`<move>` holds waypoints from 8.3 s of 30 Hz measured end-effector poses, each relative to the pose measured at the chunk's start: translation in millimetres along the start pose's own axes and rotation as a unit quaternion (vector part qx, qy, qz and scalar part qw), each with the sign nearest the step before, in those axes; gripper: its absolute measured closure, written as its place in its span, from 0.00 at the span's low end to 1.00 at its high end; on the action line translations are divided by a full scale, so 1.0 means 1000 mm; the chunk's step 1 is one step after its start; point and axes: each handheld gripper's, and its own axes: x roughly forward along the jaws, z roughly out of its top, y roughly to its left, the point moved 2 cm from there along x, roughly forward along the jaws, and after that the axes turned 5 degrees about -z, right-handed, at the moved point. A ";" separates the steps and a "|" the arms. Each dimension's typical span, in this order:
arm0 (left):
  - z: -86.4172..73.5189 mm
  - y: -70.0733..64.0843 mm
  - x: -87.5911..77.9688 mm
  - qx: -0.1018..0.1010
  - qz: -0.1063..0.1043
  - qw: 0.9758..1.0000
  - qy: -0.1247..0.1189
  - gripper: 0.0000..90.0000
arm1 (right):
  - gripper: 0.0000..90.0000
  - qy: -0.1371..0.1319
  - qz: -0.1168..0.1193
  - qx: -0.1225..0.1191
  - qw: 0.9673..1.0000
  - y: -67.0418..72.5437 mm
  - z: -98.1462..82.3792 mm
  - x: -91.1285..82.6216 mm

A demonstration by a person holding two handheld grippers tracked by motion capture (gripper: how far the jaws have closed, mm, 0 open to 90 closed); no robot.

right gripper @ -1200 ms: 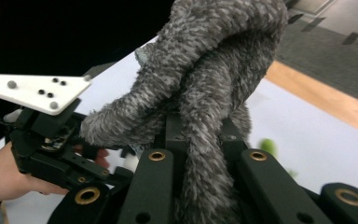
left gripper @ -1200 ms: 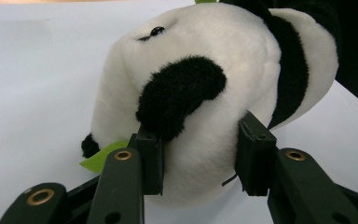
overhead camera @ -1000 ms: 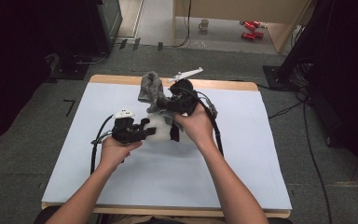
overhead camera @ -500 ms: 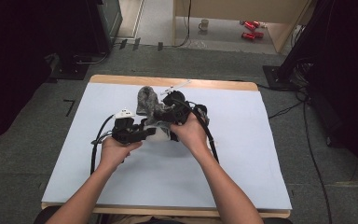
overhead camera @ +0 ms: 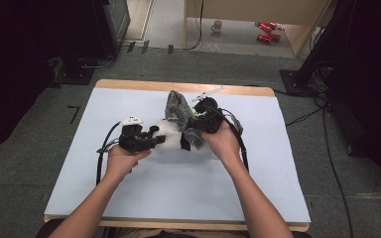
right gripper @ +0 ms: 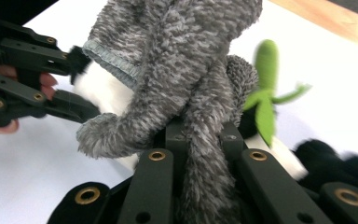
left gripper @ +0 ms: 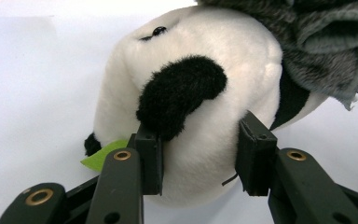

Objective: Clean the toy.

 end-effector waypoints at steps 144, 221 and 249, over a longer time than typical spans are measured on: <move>-0.006 0.008 -0.005 0.042 0.019 0.999 -0.010 0.68 | 0.89 -0.059 -0.055 0.076 0.994 -0.059 -0.021 -0.031; -0.005 0.008 -0.003 0.038 0.023 0.999 -0.008 0.67 | 0.89 -0.038 0.001 0.024 0.999 -0.005 0.001 0.000; 0.005 0.007 -0.018 -0.038 -0.041 0.998 0.030 0.75 | 0.89 -0.087 -0.027 0.077 0.993 -0.048 -0.022 -0.070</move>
